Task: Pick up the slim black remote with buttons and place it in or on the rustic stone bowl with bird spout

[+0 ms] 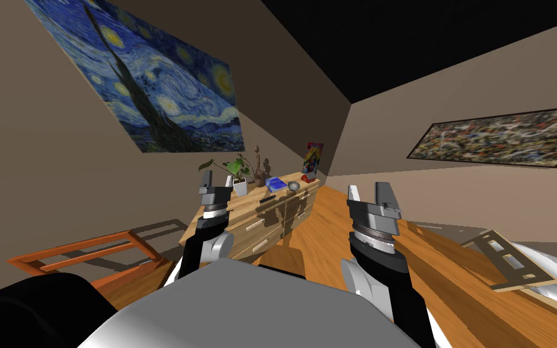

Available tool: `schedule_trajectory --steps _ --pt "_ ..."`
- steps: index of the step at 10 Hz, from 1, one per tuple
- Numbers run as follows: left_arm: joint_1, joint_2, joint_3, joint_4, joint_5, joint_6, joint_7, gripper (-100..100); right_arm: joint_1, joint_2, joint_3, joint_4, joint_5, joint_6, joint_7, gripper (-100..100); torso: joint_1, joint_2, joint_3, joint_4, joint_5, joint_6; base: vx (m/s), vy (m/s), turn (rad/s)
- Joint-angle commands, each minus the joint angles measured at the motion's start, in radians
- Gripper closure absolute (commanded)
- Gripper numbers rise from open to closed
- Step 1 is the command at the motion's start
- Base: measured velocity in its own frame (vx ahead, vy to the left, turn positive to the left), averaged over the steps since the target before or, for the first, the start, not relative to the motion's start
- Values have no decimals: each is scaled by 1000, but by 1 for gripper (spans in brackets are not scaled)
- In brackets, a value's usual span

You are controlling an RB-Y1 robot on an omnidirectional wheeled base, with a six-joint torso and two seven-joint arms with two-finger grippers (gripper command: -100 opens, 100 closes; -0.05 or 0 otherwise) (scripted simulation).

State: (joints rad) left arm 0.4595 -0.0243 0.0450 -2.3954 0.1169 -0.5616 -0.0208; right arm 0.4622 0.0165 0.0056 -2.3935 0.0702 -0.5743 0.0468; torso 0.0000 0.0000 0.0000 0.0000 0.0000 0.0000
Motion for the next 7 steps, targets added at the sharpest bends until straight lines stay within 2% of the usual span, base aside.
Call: schedule_trajectory --steps 1,4,5,6,7 --pt "-4 37 6 3 5 25 6 -100 0 0 0 0 0 0 0 0 0 0 0 0 0 0 4 -12 -14" --pt "-21 116 28 11 23 109 28 -100 0 0 0 0 0 0 0 0 -2 -1 0 0 0 0 10 -32 -19" --pt "-21 116 28 11 23 122 28 -100 0 0 0 0 0 0 0 0 -2 -1 -1 0 0 0 12 -31 -10" --pt "-29 140 39 15 32 157 38 -100 0 0 0 0 0 0 0 0 -2 -1 -1 0 0 0 9 -37 -24" --pt "-29 140 39 15 32 168 38 -100 0 0 0 0 0 0 0 0 -2 -1 -1 0 -1 0 5 -28 -8"
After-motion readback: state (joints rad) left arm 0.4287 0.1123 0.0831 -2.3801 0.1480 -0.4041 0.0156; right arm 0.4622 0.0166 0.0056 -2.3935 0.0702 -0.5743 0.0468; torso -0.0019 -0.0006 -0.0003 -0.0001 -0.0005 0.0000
